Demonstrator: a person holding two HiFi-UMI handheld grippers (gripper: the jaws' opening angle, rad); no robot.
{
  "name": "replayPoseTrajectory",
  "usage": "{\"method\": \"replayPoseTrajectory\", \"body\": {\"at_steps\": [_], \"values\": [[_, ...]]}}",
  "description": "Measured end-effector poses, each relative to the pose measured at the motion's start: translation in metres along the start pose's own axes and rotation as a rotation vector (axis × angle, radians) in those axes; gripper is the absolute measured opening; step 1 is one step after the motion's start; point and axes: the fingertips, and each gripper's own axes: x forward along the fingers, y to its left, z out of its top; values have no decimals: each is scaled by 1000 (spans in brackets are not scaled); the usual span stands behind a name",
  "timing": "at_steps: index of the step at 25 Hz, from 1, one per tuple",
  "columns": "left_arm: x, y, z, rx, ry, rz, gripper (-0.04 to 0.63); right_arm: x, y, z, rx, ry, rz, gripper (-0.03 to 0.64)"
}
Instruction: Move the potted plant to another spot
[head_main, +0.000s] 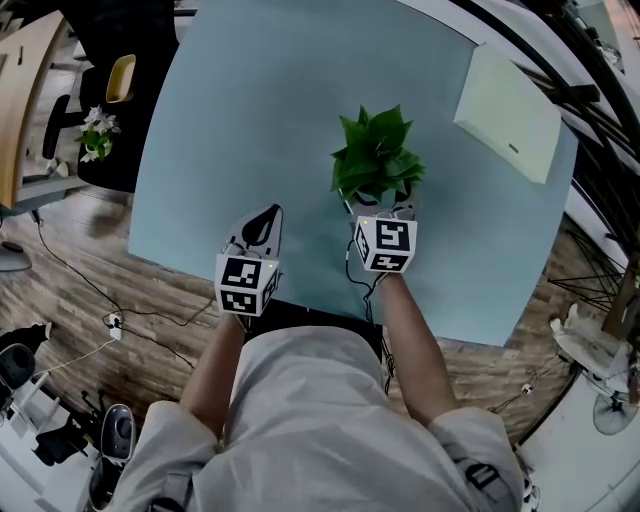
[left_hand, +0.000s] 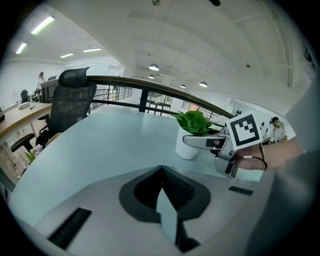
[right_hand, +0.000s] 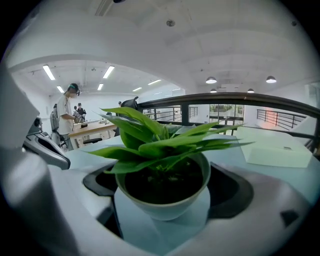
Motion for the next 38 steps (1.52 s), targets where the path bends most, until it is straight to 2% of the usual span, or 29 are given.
{"method": "replayPoseTrajectory", "body": {"at_steps": [17,26,30,38], "values": [[-7,7,8,-4,-22,20,12,-11,31,12,-5,-33,87,529],[-20,17,15,-3,-50,35,12,-21,68,23,7,-58,163,529],[-28,20,18,-1,-60,43,12,-28,83,32,39,-80,194,529],[-47,17,30,20,-88,32,12,-47,100,61,40,-139,211,529]]}}
